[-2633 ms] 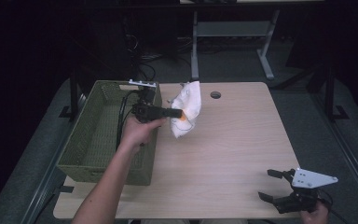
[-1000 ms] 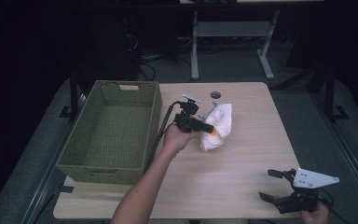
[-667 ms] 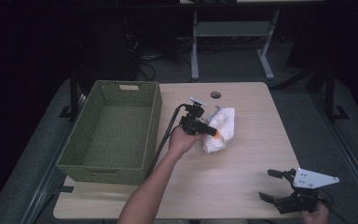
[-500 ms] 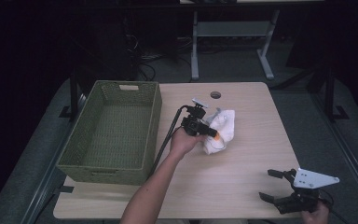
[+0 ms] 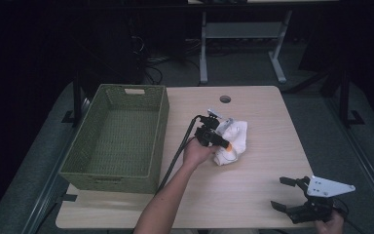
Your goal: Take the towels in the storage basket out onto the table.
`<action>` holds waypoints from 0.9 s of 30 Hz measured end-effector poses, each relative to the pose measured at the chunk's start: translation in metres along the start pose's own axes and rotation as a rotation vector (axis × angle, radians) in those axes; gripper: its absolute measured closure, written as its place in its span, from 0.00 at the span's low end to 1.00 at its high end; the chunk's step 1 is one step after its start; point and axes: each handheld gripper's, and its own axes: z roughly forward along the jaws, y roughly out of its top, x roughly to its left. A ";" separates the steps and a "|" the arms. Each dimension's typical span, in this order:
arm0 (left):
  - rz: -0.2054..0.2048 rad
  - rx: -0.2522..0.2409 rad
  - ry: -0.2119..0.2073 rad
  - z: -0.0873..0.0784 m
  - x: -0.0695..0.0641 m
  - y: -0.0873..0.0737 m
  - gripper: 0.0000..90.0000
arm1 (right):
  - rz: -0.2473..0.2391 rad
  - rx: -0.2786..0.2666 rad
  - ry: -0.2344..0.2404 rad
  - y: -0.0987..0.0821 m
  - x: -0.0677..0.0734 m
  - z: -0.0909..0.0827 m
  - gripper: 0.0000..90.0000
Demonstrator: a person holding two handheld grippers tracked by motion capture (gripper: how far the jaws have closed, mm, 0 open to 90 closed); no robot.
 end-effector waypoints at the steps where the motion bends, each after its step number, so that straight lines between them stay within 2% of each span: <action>1: 0.002 0.003 0.008 0.001 -0.001 0.000 0.82 | -0.001 0.000 0.000 0.000 0.000 0.000 0.15; 5: -0.004 0.007 0.022 0.005 -0.001 -0.001 0.82 | -0.002 0.000 0.001 0.000 0.000 0.000 0.15; 10: 0.008 0.026 0.040 0.010 -0.002 -0.002 0.81 | -0.003 -0.001 0.004 0.000 0.000 0.000 0.15; 17: 0.016 0.017 0.067 0.009 -0.004 -0.003 0.74 | -0.004 0.000 0.005 0.000 0.000 0.000 0.15; 22: 0.002 0.000 0.063 0.006 -0.003 -0.004 0.71 | -0.005 0.000 0.006 0.000 0.001 0.000 0.15; 27: 0.007 -0.011 0.061 0.004 -0.003 -0.005 0.70 | -0.004 0.005 0.006 0.000 0.001 0.001 0.15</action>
